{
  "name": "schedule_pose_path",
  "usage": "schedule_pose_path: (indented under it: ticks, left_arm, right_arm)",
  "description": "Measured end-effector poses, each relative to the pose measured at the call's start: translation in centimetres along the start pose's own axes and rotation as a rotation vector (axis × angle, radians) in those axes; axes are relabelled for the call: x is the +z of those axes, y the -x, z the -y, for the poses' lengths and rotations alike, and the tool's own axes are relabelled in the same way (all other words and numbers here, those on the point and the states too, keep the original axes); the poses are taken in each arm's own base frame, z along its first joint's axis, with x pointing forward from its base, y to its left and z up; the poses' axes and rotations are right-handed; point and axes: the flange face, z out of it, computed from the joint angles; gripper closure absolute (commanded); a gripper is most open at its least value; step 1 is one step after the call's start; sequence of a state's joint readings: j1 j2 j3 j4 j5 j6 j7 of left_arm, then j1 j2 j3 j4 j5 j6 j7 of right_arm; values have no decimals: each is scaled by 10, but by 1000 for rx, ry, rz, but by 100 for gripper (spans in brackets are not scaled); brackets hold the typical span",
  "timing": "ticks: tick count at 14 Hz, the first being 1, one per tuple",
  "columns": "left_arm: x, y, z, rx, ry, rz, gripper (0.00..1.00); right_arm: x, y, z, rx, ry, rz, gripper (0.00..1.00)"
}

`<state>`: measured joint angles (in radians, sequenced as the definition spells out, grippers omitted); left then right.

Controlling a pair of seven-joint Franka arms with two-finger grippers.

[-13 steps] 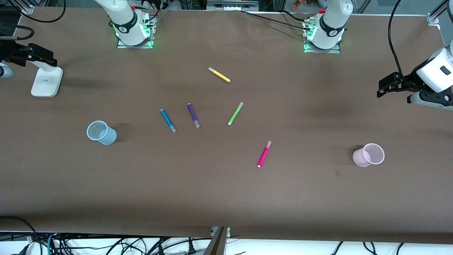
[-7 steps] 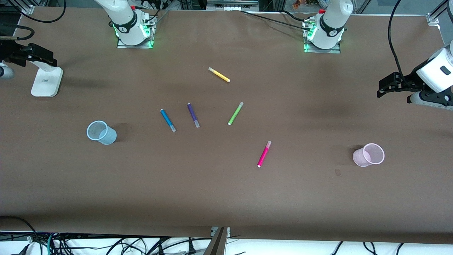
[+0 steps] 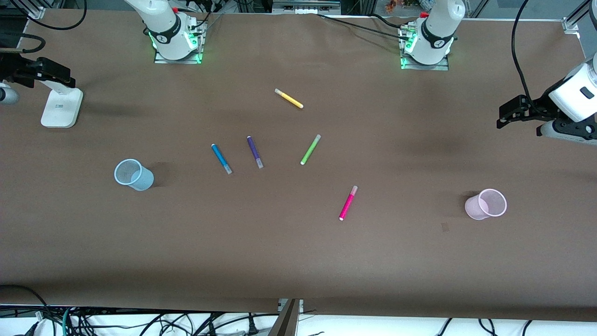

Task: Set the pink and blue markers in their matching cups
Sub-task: 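Move the left gripper toward the pink marker while the right gripper reaches the blue marker, then lower the left gripper onto the pink marker while the right gripper descends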

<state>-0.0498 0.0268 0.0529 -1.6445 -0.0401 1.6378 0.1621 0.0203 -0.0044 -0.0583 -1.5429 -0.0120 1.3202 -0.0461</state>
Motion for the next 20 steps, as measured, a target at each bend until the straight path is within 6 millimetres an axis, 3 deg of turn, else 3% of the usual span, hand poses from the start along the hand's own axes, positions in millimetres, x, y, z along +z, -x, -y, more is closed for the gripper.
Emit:
schedule_pose_path:
  ticks: [4, 7, 9, 12, 16, 18, 20]
  left_arm:
    - [0, 0, -3, 5, 0, 1, 0]
    - [7, -8, -14, 20, 21, -10, 0]
    - [26, -23, -25, 38, 33, -10, 0]
    - [73, -55, -59, 96, 36, -15, 0]
    - [159, -94, -109, 166, 41, -9, 0]
    - [202, -105, -139, 197, 41, -1, 0]
    - [237, -109, -169, 215, 41, 18, 0]
  right_arm:
    - [8, -7, 0, -1, 0, 14, 0]
    - [33, -29, 5, -8, 2, 65, 0]
    - [50, -45, 14, -26, 6, 81, 0]
    - [67, -62, 41, -71, 18, 91, 0]
    - [95, -86, 64, -108, 29, 98, 0]
    - [116, -103, 78, -130, 35, 90, 0]
    - [146, -123, 105, -171, 47, 89, 0]
